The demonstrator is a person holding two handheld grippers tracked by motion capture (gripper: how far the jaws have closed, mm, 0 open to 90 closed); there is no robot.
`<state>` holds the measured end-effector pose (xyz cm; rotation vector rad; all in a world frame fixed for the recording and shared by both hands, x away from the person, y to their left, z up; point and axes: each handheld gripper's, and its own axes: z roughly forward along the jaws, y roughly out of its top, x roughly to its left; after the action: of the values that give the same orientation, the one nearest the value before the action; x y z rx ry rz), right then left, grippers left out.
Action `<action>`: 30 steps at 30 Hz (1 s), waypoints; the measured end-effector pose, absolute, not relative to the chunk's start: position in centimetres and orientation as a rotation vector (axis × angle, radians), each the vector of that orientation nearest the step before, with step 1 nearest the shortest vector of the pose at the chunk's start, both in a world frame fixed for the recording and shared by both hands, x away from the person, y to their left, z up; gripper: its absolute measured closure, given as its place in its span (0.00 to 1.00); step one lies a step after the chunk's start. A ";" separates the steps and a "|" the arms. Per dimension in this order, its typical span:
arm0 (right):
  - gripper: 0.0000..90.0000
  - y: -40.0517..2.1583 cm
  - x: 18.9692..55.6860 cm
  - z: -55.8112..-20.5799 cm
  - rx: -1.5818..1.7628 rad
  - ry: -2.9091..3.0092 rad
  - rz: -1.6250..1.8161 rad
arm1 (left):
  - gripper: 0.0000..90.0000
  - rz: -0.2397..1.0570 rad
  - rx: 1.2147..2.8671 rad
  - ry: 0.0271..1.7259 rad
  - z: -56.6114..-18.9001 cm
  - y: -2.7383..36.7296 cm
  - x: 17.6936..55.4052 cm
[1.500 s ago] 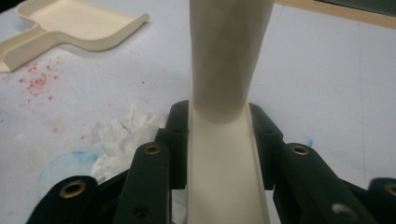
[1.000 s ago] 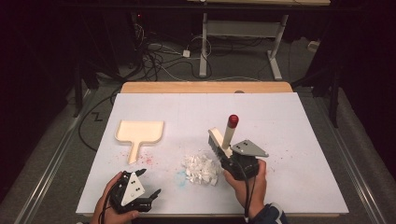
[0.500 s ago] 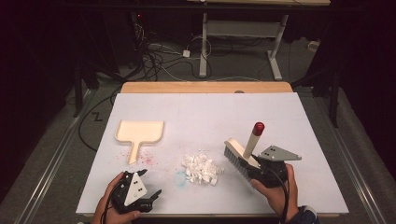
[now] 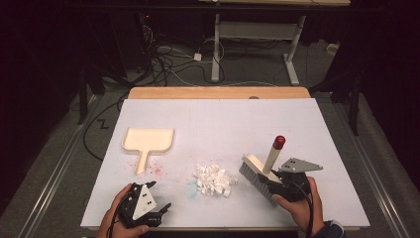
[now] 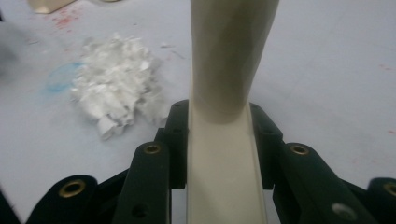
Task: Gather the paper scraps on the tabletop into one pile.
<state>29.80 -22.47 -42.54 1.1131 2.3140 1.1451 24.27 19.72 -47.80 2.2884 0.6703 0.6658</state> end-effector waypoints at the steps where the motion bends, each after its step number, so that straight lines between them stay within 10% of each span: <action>1: 0.76 -22.2 29.6 -42.5 1.113 2.329 1.159 | 0.21 0.664 2.287 0.670 -47.8 19.7 24.3; 12: 0.76 -17.1 29.6 -41.5 0.976 2.340 1.228 | 0.21 0.658 2.296 0.654 -47.9 19.5 24.4; 30: 0.76 -21.2 28.4 -40.2 0.894 2.369 1.195 | 0.21 0.664 2.297 0.655 -47.9 19.5 24.3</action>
<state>28.41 -21.24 -40.21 0.8938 2.3687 1.1947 24.26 19.53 -47.89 2.2972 0.6553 0.6638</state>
